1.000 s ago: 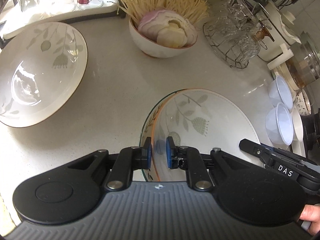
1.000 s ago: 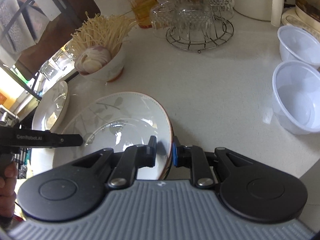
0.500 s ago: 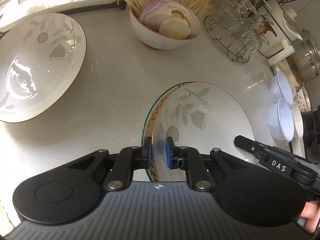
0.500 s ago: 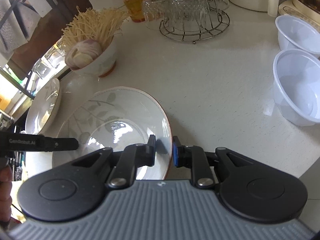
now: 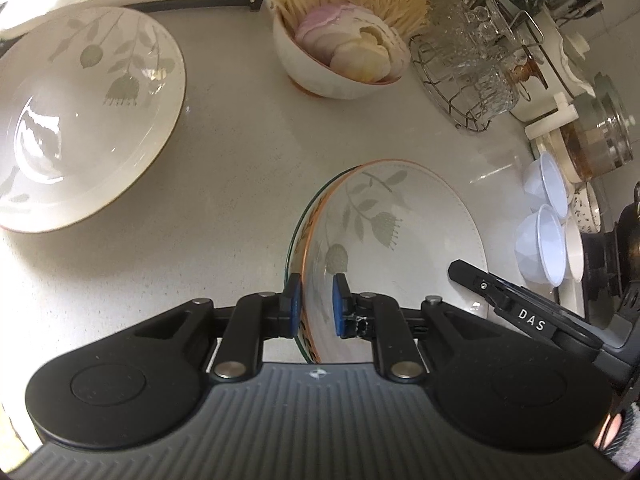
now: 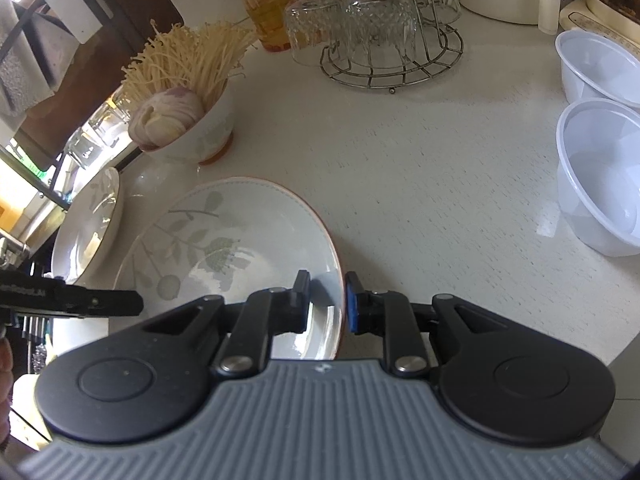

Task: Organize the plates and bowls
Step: 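Lower the bowl onto the floral rabbit plate and open both grippers, then raise both open grippers away from the stacked bowl and plate, then move both grippers to the other white leaf bowl rim and close them, then lift the second white leaf bowl by its rim with both grippers, then carry the held leaf bowl across the counter with both grippers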

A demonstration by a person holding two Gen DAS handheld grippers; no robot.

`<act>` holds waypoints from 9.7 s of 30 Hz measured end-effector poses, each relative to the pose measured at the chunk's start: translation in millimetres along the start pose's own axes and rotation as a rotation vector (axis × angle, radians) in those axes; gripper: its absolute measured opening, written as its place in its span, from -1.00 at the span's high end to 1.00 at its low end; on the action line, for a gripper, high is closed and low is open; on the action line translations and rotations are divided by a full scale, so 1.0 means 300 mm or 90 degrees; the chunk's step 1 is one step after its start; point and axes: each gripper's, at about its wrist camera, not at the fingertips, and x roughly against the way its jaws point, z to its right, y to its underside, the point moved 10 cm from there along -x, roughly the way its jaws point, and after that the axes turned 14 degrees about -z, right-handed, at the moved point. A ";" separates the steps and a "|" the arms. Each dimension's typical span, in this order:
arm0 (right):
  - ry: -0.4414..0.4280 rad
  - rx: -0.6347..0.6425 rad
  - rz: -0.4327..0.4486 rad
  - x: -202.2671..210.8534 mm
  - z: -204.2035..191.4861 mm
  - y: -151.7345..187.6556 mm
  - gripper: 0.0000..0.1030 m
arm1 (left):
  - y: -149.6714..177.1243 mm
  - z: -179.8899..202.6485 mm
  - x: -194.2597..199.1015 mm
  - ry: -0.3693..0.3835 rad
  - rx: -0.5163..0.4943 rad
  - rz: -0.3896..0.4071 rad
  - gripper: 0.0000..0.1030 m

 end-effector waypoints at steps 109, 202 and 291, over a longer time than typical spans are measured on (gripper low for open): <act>-0.105 0.344 0.092 0.540 -0.436 0.079 -0.58 | 0.455 0.114 0.678 -0.215 0.107 0.307 -0.85; 0.007 0.140 -0.070 -0.355 -0.831 -0.264 0.72 | -0.312 -0.830 0.324 -0.058 0.130 0.173 0.69; 0.000 0.133 0.019 0.147 -0.085 -0.033 0.73 | 0.134 0.055 0.108 -0.058 0.088 0.185 0.75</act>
